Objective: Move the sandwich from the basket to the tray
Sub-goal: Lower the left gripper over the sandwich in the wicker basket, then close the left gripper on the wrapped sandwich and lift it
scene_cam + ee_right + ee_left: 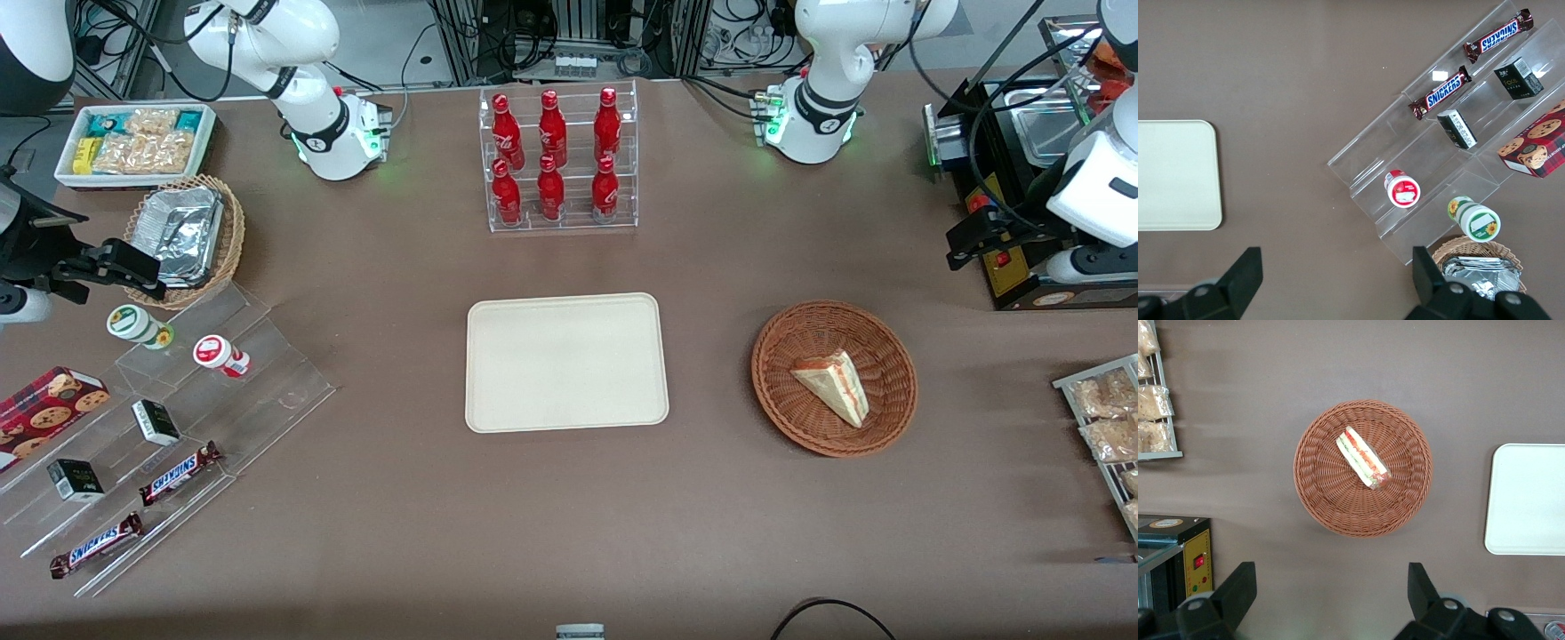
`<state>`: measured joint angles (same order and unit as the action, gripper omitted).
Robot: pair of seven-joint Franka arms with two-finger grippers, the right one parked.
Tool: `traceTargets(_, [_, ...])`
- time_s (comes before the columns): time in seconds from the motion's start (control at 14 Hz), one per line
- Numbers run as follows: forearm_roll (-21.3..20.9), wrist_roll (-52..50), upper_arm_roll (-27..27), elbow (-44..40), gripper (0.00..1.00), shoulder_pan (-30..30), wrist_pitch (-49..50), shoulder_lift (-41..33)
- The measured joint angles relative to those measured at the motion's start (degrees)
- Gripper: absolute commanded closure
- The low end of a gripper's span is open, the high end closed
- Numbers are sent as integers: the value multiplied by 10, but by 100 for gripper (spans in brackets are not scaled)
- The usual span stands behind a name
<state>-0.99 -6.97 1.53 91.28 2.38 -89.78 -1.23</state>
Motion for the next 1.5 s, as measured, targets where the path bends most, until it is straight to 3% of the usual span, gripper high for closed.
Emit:
traceTargets(0.43, [0, 0, 2, 20, 0, 1, -3, 21])
traceTargets(0.64, [0, -16, 6, 110, 0, 1, -118, 48])
traceTargets(1.0, [0, -177, 25, 267, 0, 3, -323, 56])
traceTargets(1.5, [0, -401, 27, 334, 0, 3, -438, 75])
